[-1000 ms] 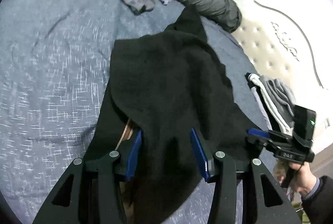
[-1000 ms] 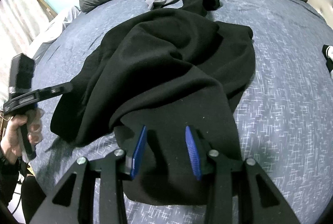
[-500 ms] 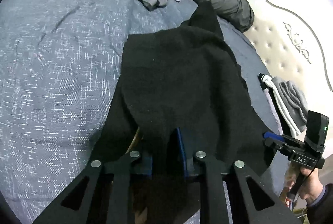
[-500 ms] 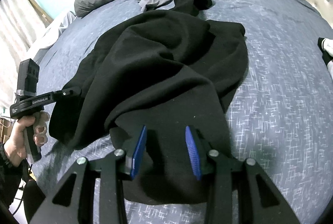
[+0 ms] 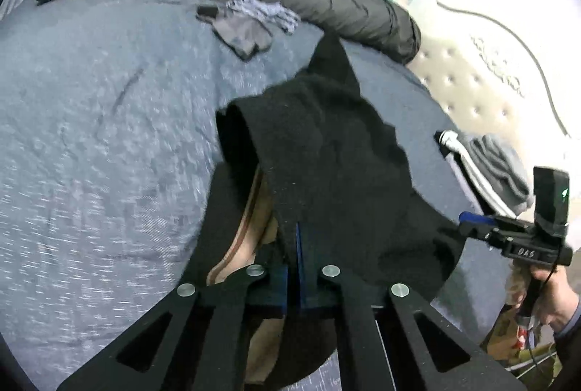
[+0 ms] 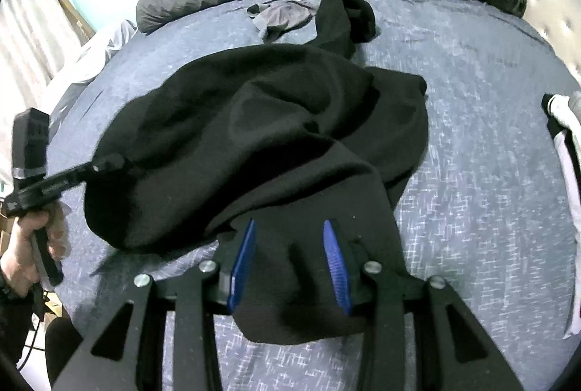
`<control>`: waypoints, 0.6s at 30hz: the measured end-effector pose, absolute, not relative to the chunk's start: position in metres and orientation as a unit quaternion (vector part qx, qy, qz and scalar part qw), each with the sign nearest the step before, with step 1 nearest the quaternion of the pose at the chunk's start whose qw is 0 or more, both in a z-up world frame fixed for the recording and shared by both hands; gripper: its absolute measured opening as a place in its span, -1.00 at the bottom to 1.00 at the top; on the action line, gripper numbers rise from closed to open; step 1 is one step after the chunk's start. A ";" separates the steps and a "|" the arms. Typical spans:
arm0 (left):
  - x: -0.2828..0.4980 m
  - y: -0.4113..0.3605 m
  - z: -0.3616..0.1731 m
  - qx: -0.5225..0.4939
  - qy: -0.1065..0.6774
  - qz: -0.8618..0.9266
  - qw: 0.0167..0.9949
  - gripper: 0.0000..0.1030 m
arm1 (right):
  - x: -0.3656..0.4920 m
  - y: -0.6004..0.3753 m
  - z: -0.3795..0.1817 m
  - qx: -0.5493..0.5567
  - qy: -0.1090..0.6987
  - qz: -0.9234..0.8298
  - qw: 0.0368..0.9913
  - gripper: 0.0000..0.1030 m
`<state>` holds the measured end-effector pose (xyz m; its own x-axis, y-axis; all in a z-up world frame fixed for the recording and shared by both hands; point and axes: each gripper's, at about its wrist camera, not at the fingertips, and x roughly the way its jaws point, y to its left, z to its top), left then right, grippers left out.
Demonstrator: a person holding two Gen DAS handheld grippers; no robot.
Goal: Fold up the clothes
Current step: 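Pull the black trousers apart with both tools to lay the legs flat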
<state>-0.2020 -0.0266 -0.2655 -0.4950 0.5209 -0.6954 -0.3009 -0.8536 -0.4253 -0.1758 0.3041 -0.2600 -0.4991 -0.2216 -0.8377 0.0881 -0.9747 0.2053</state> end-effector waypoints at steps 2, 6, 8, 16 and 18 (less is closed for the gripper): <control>-0.199 -0.042 -0.249 -0.427 -0.133 0.864 0.233 -0.95 | -0.174 0.302 -0.253 0.490 -0.064 -0.865 0.087 -0.24; -0.191 -0.077 -0.217 -0.400 -0.148 0.878 0.215 -0.95 | -0.170 0.297 -0.240 0.486 -0.058 -0.868 0.083 -0.24; -0.187 -0.093 -0.202 -0.390 -0.153 0.884 0.206 -0.95 | -0.168 0.295 -0.234 0.484 -0.055 -0.869 0.080 -0.24; -0.162 -0.152 -0.155 -0.345 -0.165 0.909 0.167 -0.95 | -0.156 0.275 -0.202 0.467 -0.044 -0.879 0.087 -0.24; -0.157 -0.166 -0.142 -0.336 -0.166 0.913 0.161 -0.95 | -0.153 0.270 -0.196 0.464 -0.040 -0.881 0.089 -0.24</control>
<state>-0.1567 -0.1659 -0.1422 -0.7225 0.4051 -0.5602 -0.1820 -0.8932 -0.4112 -0.1533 0.2704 -0.1961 -0.5542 -0.1939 -0.8095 0.1189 -0.9810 0.1536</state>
